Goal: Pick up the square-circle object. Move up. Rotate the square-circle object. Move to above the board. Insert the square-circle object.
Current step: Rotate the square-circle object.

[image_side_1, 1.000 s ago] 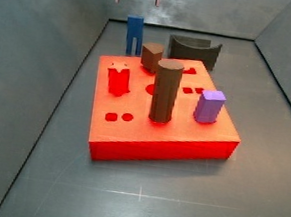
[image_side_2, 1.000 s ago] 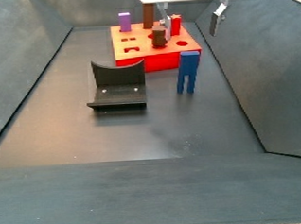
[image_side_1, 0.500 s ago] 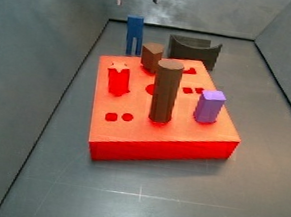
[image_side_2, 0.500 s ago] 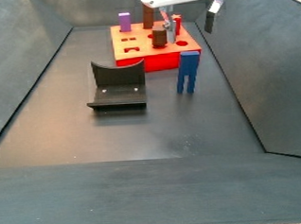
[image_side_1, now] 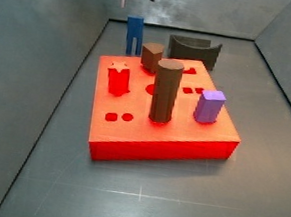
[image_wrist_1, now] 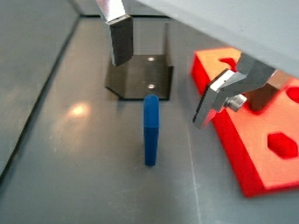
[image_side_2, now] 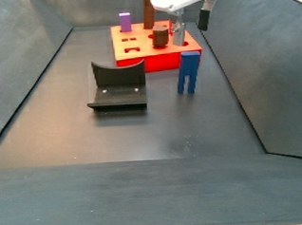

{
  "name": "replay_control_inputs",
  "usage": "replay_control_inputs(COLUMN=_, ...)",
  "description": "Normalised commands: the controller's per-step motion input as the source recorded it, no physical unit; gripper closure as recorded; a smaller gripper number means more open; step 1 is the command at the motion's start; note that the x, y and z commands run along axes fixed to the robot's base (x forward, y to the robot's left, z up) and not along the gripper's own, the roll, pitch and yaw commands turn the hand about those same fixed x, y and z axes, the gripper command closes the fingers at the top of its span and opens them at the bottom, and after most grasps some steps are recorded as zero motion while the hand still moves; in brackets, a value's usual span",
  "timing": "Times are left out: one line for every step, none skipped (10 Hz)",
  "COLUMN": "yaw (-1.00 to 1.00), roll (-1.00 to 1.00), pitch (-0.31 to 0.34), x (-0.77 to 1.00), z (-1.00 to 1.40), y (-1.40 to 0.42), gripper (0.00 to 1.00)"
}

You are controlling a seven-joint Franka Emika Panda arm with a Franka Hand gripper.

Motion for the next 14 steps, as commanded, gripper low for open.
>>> replay_control_inputs(yaw=1.0, roll=0.0, pitch=0.007, x=0.01, z=-0.01, y=-0.01, gripper=0.0)
replay_control_inputs(yaw=1.0, roll=0.0, pitch=0.007, x=0.01, z=-0.01, y=-0.01, gripper=0.0)
replay_control_inputs(yaw=1.0, roll=0.0, pitch=0.007, x=0.01, z=-0.01, y=-0.01, gripper=0.0)
replay_control_inputs(yaw=1.0, roll=0.0, pitch=0.007, x=0.01, z=-0.01, y=-0.01, gripper=0.0)
replay_control_inputs(yaw=1.0, roll=0.0, pitch=0.007, x=0.01, z=-0.01, y=-0.01, gripper=0.0)
replay_control_inputs(yaw=1.0, roll=0.0, pitch=0.008, x=0.01, z=-0.01, y=-0.01, gripper=0.0)
replay_control_inputs(yaw=1.0, roll=0.0, pitch=0.008, x=0.01, z=-0.01, y=-0.01, gripper=0.0)
replay_control_inputs(yaw=1.0, roll=0.0, pitch=0.008, x=0.01, z=-0.01, y=-0.01, gripper=0.0)
replay_control_inputs(yaw=1.0, roll=0.0, pitch=0.009, x=0.01, z=-0.01, y=-0.01, gripper=0.0)
replay_control_inputs(yaw=1.0, roll=0.0, pitch=0.009, x=0.01, z=-0.01, y=-0.01, gripper=0.0)
replay_control_inputs(yaw=1.0, roll=0.0, pitch=0.009, x=0.01, z=-0.01, y=-0.01, gripper=0.0)
replay_control_inputs(yaw=1.0, roll=0.0, pitch=0.01, x=0.01, z=-0.01, y=-0.01, gripper=0.0)
replay_control_inputs(yaw=1.0, roll=0.0, pitch=0.01, x=0.01, z=-0.01, y=-0.01, gripper=0.0)
replay_control_inputs(yaw=1.0, roll=0.0, pitch=0.011, x=0.01, z=-0.01, y=-0.01, gripper=0.0)
